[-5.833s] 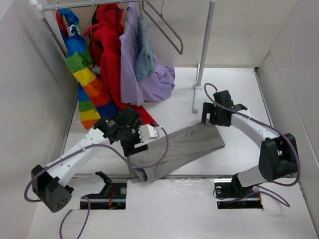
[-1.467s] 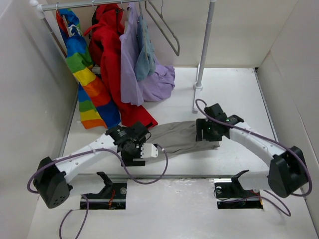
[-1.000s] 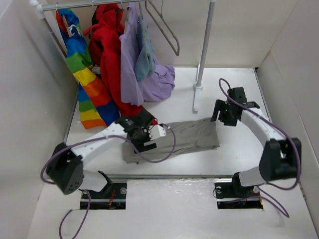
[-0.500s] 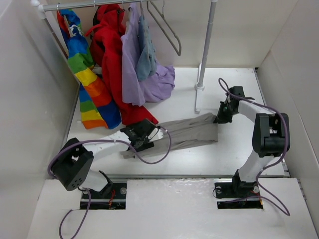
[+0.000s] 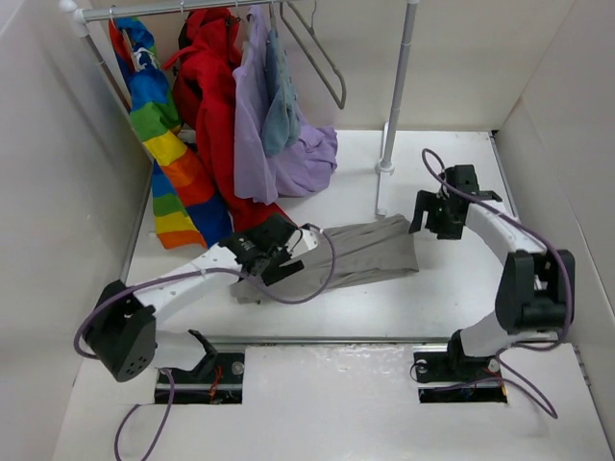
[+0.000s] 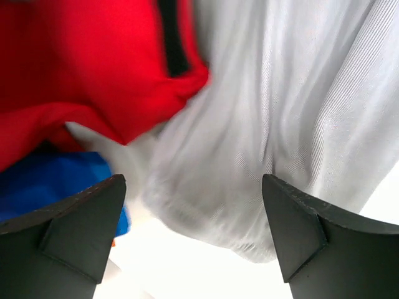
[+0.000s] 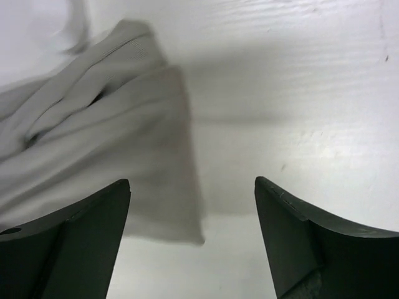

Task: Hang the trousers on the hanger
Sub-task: Fold the trousers at the center of the board, then pick up the hanger from the clothesline.

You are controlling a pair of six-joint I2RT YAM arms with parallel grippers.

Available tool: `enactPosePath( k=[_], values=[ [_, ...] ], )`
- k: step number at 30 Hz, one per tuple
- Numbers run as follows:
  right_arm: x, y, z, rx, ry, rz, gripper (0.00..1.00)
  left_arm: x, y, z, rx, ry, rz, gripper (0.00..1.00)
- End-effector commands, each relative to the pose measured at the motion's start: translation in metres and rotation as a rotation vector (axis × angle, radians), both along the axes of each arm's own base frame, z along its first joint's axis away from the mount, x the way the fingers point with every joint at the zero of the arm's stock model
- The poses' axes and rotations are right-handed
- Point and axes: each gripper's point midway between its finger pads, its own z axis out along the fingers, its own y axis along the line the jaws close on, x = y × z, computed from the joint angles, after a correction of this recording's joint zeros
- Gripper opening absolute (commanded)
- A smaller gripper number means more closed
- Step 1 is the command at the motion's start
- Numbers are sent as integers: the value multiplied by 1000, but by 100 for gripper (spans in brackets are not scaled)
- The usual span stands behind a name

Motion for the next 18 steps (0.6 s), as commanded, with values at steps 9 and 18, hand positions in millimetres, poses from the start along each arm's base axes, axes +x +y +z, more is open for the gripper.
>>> enactPosePath(
  k=[9, 18],
  values=[
    [-7, 79, 284, -19, -674, 340, 94, -7, -4, 192, -431, -415, -40, 100],
    [13, 189, 478, 208, -1345, 541, 100, -2, 7, 231, -451, -563, -36, 100]
  ],
)
